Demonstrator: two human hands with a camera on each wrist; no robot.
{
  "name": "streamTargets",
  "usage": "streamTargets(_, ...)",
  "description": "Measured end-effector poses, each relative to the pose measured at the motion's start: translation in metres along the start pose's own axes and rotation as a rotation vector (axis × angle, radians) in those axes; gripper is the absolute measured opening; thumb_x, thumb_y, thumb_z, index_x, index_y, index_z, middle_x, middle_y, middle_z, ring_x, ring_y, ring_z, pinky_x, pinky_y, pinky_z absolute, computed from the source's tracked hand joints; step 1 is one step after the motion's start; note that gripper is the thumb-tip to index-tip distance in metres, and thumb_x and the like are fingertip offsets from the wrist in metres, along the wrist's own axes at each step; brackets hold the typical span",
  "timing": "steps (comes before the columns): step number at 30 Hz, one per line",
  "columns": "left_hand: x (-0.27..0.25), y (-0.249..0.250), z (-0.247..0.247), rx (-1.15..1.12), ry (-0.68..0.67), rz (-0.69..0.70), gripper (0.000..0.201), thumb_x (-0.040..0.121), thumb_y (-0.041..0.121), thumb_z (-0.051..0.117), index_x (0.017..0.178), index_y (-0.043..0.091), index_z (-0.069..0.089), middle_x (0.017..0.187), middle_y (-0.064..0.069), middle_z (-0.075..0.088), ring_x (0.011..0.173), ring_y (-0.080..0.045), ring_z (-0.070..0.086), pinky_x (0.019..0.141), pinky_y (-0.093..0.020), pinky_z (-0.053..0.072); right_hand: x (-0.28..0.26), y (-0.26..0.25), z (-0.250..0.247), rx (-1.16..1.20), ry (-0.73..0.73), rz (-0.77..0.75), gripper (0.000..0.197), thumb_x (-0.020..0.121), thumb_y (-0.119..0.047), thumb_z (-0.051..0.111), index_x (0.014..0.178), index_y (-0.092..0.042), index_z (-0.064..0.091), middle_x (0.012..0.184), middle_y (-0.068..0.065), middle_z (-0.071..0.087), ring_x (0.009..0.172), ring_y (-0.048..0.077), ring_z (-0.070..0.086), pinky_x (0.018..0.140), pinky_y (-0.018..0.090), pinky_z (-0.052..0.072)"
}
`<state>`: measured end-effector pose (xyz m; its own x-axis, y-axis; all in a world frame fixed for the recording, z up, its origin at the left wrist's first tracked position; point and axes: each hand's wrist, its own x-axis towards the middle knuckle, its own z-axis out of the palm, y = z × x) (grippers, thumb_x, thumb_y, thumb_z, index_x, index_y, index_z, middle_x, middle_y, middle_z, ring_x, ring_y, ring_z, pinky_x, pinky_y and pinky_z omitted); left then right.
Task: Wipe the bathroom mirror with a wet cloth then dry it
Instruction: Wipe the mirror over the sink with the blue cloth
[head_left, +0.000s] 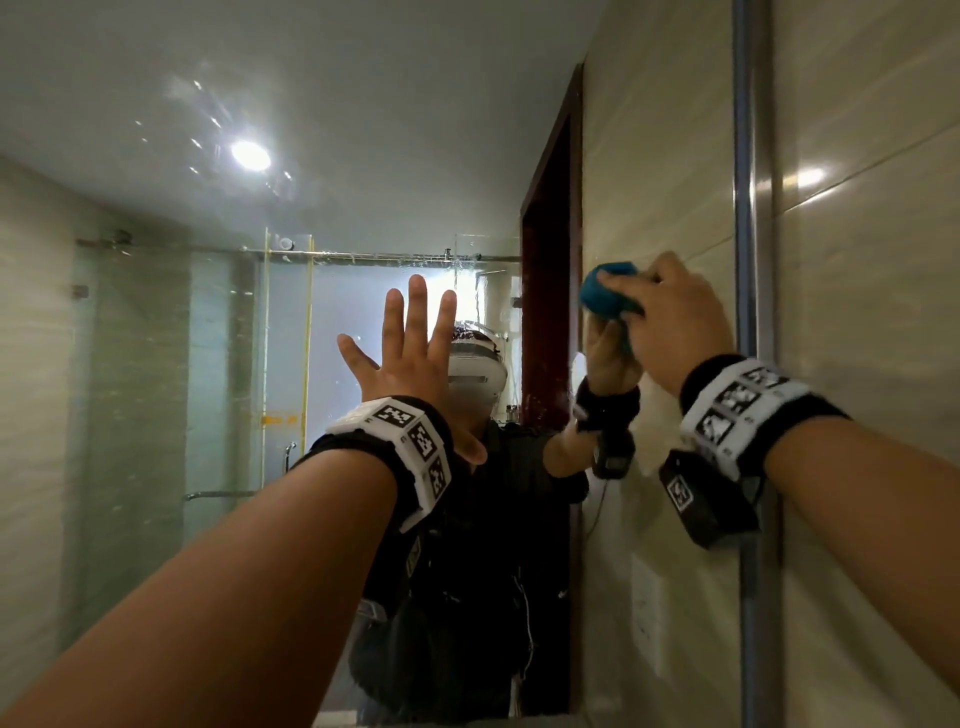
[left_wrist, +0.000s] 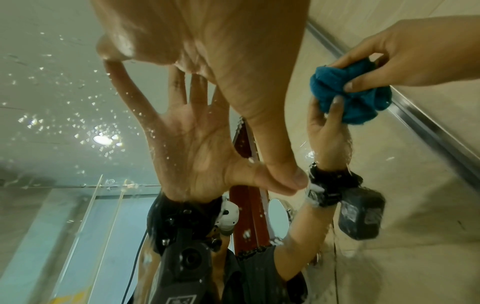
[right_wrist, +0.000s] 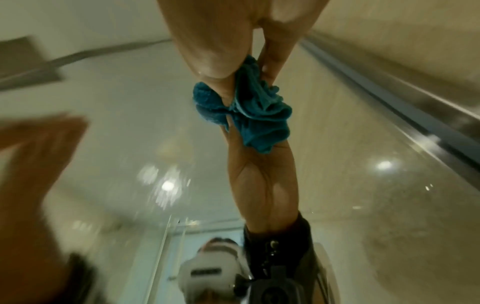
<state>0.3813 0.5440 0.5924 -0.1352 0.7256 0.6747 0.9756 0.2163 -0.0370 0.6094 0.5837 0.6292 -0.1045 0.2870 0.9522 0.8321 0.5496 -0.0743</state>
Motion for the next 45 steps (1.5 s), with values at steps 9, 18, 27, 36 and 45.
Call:
streamTargets(9,0.004,-0.001,0.004,0.004,0.029,-0.007,0.164,0.034,0.080,0.073,0.131,0.023,-0.046,0.140,-0.007,-0.049,0.136,-0.030,-0.036,0.105,-0.070,0.001,-0.047,-0.010,0.024,-0.160,-0.018,-0.068,0.050,0.089,-0.021,0.048,0.138,-0.028,0.042,0.120,0.004,0.040,0.100,0.024,0.038,0.085,0.027,0.036)
streamTargets(18,-0.009,0.007,0.003,0.068,0.065,0.041,0.157,0.043,0.082,0.069,0.135,0.019,-0.042,0.143,-0.011,-0.044,0.137,-0.034,-0.032,0.106,-0.062,-0.011,-0.083,0.000,0.027,-0.102,-0.263,-0.296,0.051,0.081,-0.022,0.065,0.127,-0.037,0.049,0.117,0.004,0.042,0.093,0.020,0.045,0.075,0.029,0.050)
streamTargets(27,-0.045,0.034,0.040,0.052,-0.077,0.171,0.154,0.049,0.076,0.072,0.132,0.021,-0.045,0.141,-0.010,-0.048,0.133,-0.033,-0.039,0.110,-0.063,-0.009,-0.034,0.024,0.006,-0.013,-0.022,0.100,0.024,0.095,-0.029,0.044,0.117,-0.020,0.050,0.101,0.003,0.040,0.080,0.008,0.044,0.080,0.028,0.043)
streamTargets(36,-0.046,0.040,0.055,0.046,-0.012,0.117,0.159,0.042,0.080,0.071,0.118,0.022,-0.057,0.133,-0.010,-0.056,0.130,-0.034,-0.041,0.110,-0.064,-0.009,-0.129,0.009,0.038,-0.100,-0.266,-0.271,0.067,0.069,-0.007,0.078,0.126,-0.032,0.053,0.118,0.005,0.045,0.096,0.027,0.047,0.070,0.036,0.053)
streamTargets(45,-0.050,0.043,0.054,0.036,-0.030,0.094,0.159,0.043,0.077,0.074,0.114,0.023,-0.058,0.136,-0.010,-0.053,0.132,-0.034,-0.040,0.109,-0.062,-0.011,-0.084,0.027,0.013,0.097,-0.082,0.022,0.028,0.089,-0.022,0.053,0.117,-0.023,0.055,0.100,0.000,0.039,0.100,0.020,0.048,0.079,0.010,0.042)
